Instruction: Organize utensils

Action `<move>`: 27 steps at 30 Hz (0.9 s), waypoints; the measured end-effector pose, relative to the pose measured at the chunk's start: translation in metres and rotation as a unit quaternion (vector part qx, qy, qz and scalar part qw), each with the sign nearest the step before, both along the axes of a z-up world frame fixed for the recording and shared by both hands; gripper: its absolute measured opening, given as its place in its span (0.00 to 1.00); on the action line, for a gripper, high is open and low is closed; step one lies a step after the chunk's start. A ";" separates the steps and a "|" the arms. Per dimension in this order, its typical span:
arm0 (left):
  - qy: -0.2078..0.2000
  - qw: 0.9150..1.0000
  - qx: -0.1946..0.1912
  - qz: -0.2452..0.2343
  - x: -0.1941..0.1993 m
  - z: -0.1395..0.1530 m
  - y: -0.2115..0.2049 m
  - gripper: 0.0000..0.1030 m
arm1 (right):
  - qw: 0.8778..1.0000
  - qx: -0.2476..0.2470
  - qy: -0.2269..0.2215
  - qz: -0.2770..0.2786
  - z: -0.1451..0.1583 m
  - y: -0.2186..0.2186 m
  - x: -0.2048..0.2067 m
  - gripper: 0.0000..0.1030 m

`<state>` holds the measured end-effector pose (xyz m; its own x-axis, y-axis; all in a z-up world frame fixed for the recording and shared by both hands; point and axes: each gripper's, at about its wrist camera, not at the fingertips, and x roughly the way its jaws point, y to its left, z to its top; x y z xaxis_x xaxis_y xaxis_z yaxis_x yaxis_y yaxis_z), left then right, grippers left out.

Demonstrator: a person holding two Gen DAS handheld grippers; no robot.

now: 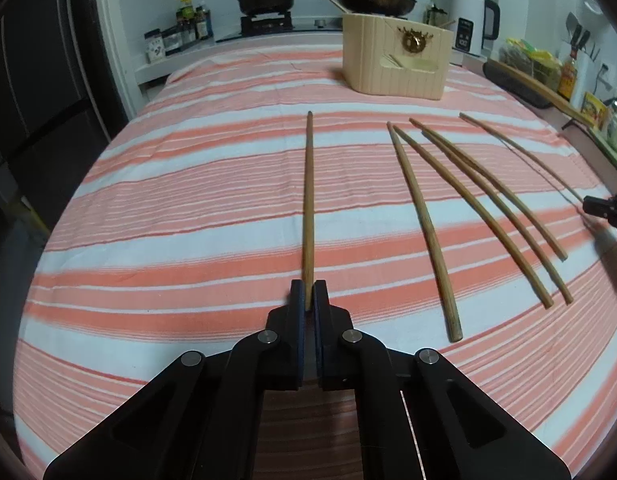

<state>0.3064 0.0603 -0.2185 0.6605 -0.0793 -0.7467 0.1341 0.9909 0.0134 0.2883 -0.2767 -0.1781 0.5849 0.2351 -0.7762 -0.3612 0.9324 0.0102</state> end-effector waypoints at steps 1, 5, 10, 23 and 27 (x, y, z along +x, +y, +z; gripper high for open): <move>-0.004 1.000 -0.005 0.002 -0.002 0.005 0.001 0.02 | 1.000 0.003 -0.007 0.000 0.006 0.001 -0.002 0.04; -0.031 0.999 -0.022 0.002 -0.007 0.031 0.006 0.02 | 0.999 0.006 -0.040 0.003 0.037 0.009 -0.010 0.05; -0.069 0.997 -0.033 -0.003 -0.012 0.069 0.011 0.02 | 0.997 0.013 -0.081 0.003 0.081 0.013 -0.016 0.05; -0.140 0.988 -0.058 -0.021 -0.013 0.150 0.005 0.02 | 0.991 0.060 -0.123 -0.007 0.152 0.030 -0.015 0.05; -0.155 0.986 -0.066 -0.023 -0.012 0.167 0.003 0.02 | 0.989 0.075 -0.128 -0.013 0.165 0.034 -0.012 0.05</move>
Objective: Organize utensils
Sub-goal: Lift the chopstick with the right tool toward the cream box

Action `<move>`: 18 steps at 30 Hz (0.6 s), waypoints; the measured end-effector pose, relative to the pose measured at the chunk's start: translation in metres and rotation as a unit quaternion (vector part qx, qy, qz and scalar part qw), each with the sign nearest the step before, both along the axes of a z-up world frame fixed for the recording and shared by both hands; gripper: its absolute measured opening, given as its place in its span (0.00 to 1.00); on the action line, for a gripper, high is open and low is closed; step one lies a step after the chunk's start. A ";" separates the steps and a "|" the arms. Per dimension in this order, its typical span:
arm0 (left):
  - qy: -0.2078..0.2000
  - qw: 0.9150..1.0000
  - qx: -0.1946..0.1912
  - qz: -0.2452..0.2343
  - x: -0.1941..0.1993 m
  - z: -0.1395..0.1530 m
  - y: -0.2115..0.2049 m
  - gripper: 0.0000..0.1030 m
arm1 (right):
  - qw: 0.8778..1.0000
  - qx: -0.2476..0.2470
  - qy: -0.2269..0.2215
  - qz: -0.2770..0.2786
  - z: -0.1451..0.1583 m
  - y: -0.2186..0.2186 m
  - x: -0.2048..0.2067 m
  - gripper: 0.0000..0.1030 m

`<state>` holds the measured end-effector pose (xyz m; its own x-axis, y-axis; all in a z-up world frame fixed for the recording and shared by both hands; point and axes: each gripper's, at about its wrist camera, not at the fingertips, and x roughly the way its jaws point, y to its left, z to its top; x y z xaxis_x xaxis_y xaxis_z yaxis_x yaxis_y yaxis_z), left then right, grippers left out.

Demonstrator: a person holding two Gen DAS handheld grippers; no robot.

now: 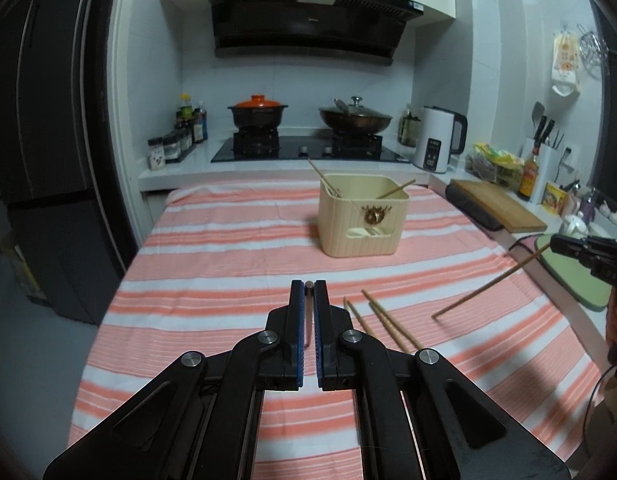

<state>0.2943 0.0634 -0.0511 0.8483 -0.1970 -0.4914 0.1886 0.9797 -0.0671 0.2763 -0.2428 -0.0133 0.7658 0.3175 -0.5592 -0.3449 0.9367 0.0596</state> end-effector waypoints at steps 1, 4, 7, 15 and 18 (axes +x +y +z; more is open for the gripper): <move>-0.002 1.000 -0.004 -0.001 0.001 0.004 0.000 0.02 | 1.000 0.003 0.000 0.000 0.003 0.001 0.001 0.05; -0.005 1.000 -0.013 -0.005 0.001 0.013 -0.001 0.02 | 1.000 0.010 -0.004 -0.001 0.012 0.002 0.002 0.05; -0.007 1.000 -0.021 -0.012 0.001 0.018 -0.004 0.02 | 1.000 0.015 -0.011 0.000 0.021 0.004 0.003 0.05; -0.010 0.999 -0.029 -0.036 0.004 0.040 -0.017 0.02 | 0.999 0.023 -0.031 0.002 0.041 0.011 0.007 0.05; -0.016 0.998 -0.030 -0.044 0.008 0.053 -0.022 0.02 | 0.999 0.025 -0.044 0.004 0.050 0.014 0.010 0.05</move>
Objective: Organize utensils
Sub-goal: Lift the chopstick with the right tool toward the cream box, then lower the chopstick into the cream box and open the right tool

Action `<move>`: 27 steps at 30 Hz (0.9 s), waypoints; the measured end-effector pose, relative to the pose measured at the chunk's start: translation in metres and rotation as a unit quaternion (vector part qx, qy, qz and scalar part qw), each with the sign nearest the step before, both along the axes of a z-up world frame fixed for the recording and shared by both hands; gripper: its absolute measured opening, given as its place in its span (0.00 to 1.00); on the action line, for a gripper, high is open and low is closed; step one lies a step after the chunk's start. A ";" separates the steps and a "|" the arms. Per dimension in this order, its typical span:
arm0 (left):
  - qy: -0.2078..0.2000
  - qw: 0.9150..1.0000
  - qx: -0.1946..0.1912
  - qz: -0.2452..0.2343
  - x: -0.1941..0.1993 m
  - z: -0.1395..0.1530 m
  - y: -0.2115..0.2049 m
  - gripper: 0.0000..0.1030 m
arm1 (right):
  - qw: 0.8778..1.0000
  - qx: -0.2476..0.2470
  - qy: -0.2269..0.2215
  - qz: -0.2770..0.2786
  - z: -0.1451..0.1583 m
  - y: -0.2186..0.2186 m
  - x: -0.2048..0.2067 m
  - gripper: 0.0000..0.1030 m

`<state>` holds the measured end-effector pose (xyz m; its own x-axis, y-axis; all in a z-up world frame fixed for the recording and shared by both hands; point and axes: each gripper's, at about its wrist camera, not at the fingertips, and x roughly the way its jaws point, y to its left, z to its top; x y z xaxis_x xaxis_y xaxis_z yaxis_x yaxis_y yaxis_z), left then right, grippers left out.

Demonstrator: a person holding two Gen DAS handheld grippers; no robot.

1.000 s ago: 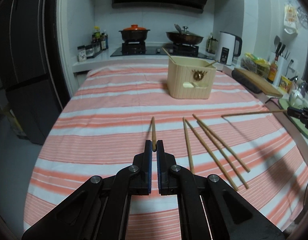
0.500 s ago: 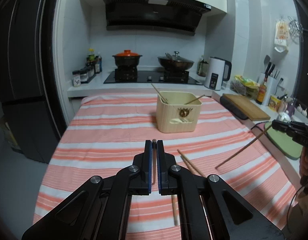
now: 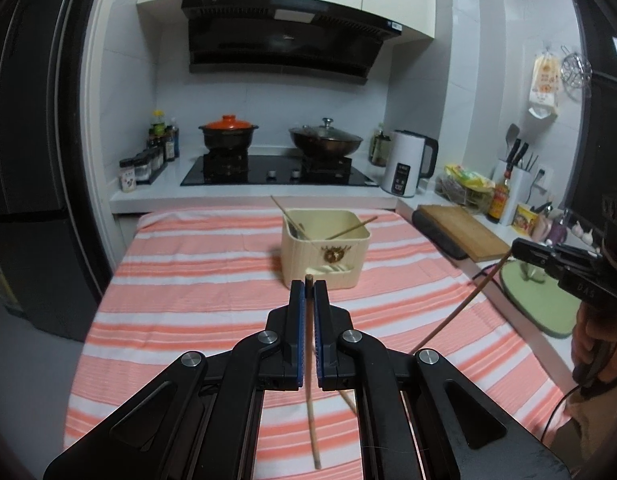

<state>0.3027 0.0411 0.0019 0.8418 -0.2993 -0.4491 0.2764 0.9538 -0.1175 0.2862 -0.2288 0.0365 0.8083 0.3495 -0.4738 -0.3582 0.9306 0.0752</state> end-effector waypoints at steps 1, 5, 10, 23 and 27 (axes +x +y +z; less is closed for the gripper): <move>-0.003 1.000 0.000 -0.002 0.002 0.004 -0.002 0.02 | 1.000 -0.001 -0.004 0.001 0.003 0.001 0.002 0.05; 0.001 1.000 -0.004 -0.014 0.019 0.018 -0.013 0.02 | 1.000 -0.004 -0.016 0.003 0.013 0.009 0.012 0.05; 0.011 0.999 -0.014 -0.030 0.048 0.034 -0.025 0.02 | 1.000 0.003 -0.024 0.003 0.026 0.015 0.033 0.05; -0.027 0.999 -0.028 -0.020 0.153 0.102 -0.054 0.02 | 0.996 0.011 -0.081 -0.019 0.080 0.026 0.119 0.05; -0.038 0.999 -0.035 0.001 0.190 0.099 -0.060 0.02 | 0.994 0.004 -0.101 -0.037 0.080 0.030 0.151 0.05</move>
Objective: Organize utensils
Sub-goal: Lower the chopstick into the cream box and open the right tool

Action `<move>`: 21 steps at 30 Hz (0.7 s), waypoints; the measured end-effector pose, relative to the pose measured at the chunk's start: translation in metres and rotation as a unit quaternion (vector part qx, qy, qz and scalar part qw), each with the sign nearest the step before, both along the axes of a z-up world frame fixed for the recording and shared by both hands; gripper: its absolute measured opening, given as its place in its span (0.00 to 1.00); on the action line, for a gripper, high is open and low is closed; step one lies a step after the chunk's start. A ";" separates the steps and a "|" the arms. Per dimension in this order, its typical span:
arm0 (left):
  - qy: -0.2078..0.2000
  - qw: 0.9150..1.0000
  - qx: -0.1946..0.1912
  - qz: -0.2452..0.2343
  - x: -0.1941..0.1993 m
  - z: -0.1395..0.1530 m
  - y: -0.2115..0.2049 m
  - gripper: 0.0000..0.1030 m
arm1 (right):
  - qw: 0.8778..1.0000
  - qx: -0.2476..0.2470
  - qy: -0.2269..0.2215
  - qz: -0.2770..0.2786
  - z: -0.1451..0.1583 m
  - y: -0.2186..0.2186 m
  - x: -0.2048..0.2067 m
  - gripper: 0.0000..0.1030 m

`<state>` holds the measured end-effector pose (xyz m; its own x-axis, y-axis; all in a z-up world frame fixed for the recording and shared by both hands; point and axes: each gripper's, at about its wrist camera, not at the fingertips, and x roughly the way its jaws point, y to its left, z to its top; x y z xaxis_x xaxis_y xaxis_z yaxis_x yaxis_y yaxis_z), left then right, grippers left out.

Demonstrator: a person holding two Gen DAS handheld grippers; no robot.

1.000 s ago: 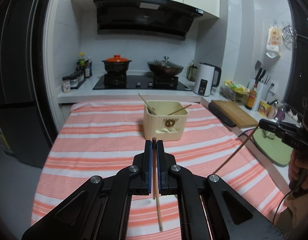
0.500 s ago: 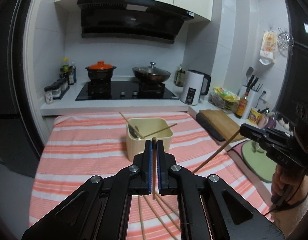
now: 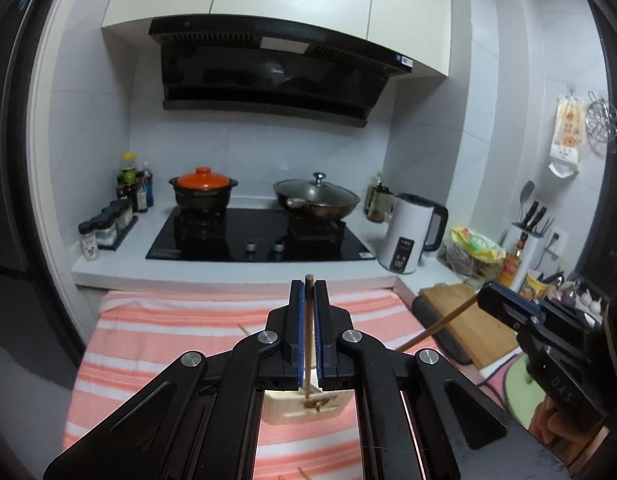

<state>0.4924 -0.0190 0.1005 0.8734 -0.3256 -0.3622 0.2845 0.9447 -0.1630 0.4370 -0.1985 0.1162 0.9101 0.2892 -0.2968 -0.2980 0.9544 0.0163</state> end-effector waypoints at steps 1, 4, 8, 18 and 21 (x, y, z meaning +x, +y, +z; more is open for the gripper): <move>0.002 1.000 0.000 0.004 0.009 -0.005 -0.002 0.02 | 1.000 -0.003 0.001 -0.004 -0.004 0.001 0.008 0.05; 0.024 1.000 0.006 0.011 0.039 -0.026 -0.010 0.02 | 1.000 -0.007 0.022 -0.014 -0.022 0.002 0.037 0.05; 0.072 0.997 0.019 0.005 0.071 -0.060 -0.018 0.02 | 0.996 0.012 0.089 -0.014 -0.054 -0.003 0.077 0.05; 0.168 0.984 0.054 -0.024 0.090 -0.125 -0.028 0.10 | 0.979 0.039 0.199 0.002 -0.111 -0.006 0.108 0.09; 0.163 0.985 0.052 -0.026 0.074 -0.128 -0.024 0.76 | 0.981 0.048 0.187 0.009 -0.112 -0.007 0.099 0.41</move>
<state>0.5665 -0.0428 -0.0270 0.6884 -0.3133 -0.6541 0.2810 0.9467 -0.1577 0.5356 -0.2057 0.0047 0.7374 0.3478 -0.5790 -0.2719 0.9376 0.2169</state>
